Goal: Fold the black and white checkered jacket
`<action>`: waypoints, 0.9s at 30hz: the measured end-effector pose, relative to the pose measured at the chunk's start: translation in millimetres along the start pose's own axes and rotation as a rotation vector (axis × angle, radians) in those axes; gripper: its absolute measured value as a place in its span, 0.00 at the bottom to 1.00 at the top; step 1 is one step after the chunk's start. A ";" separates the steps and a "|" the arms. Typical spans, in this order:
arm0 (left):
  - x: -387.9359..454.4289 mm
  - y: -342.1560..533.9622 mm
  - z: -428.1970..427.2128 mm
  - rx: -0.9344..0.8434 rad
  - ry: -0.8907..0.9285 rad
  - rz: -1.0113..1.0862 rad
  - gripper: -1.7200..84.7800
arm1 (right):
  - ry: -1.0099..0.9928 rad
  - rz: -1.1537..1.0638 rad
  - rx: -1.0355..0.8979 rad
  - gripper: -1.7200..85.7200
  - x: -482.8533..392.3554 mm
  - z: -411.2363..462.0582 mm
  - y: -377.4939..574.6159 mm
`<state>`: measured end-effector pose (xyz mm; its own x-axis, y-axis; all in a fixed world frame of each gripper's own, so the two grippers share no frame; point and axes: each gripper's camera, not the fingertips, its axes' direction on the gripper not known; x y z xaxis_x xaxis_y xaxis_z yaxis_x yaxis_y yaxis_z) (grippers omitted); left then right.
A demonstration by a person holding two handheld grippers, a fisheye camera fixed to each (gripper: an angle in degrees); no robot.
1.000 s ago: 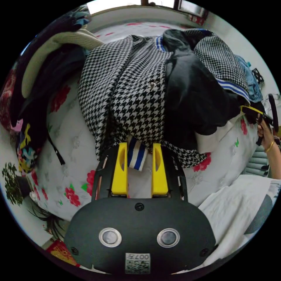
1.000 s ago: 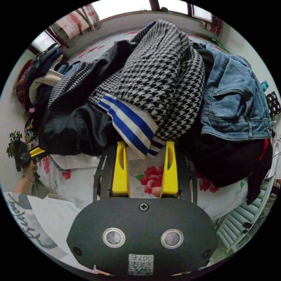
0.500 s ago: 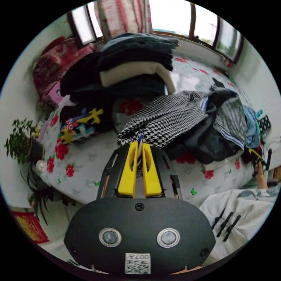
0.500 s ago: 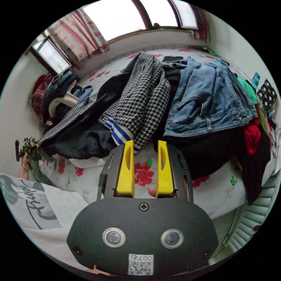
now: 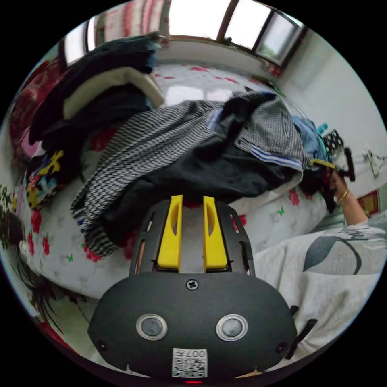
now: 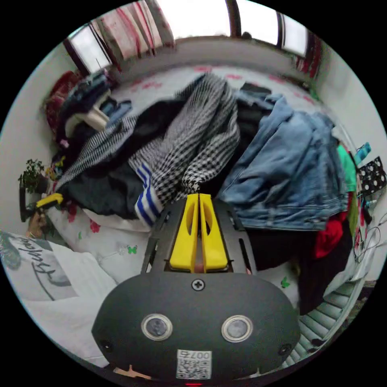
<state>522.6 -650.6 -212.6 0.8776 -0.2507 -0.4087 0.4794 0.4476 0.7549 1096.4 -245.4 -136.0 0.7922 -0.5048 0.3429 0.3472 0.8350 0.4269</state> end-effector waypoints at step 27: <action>136.9 8.9 78.6 -0.250 0.124 0.300 0.05 | 0.177 -0.590 -0.334 0.05 -227.2 183.7 -4.9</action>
<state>646.5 -748.4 -221.6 0.9654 0.0214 -0.2599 0.1755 0.6837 0.7084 822.5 -175.1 -62.4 0.4842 -0.8747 -0.0203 0.8575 0.4698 0.2097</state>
